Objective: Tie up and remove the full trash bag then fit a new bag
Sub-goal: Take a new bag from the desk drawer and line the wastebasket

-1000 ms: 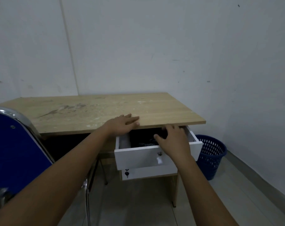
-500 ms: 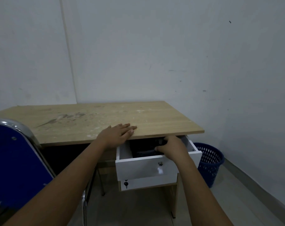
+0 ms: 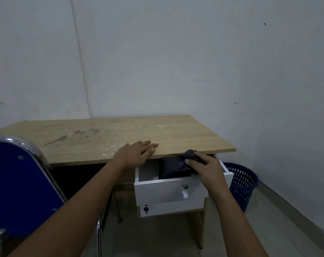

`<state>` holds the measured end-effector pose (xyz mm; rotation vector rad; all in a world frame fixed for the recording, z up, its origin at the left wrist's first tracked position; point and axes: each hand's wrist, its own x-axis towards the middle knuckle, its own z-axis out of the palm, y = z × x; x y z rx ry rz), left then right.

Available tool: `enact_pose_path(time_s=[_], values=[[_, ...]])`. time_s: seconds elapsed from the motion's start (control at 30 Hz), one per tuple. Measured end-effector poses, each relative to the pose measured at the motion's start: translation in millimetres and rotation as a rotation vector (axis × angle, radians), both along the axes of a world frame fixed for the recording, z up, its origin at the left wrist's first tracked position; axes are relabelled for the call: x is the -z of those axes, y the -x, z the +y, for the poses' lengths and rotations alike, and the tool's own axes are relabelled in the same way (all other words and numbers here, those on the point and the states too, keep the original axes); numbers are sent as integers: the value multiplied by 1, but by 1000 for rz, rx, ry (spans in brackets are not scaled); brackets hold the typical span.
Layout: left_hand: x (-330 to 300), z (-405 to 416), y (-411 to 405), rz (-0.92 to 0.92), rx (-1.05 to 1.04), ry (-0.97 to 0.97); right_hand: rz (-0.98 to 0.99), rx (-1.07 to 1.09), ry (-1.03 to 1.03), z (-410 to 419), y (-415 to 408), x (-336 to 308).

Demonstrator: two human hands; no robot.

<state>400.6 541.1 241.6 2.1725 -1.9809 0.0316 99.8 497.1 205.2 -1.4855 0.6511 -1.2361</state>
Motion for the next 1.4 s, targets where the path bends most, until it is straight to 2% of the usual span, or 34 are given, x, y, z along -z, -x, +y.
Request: enact_pose_path(time_s=[0.17,0.3,0.43,0.53,0.6,0.7,0.83,0.9,0.97,1.07,1.13,1.2,1.27,1.33,1.4], values=[[0,0,0,7,-2,11,-249,2,-94,1,-11,-7],[0,1,0,13,9,23,-461,-33,-120,5,-11,-35],[-1,1,1,-8,-4,32,-595,-33,16,2,-10,-73],[-1,1,0,2,10,37,-579,-35,160,-8,-16,-95],[1,1,0,-4,11,44,-489,-11,241,-19,-26,-100],[2,0,0,-33,-11,60,-249,95,301,-39,-45,-88],[5,-3,4,-12,-154,93,229,266,342,-67,-56,-58],[6,-6,4,-21,-194,101,485,319,278,-79,-59,-48],[7,-9,3,-42,-196,102,642,395,191,-81,-63,-45],[8,-10,2,-45,-197,97,686,532,433,-78,-67,-42],[9,-10,1,-53,-196,92,787,472,574,-82,-70,-39],[8,-10,2,-64,-197,88,946,384,544,-85,-74,-36],[8,-10,2,-70,-198,82,1018,380,498,-85,-77,-36],[7,-9,3,-81,-202,82,955,437,536,-84,-78,-36],[7,-9,3,-82,-196,74,779,515,628,-76,-74,-31]])
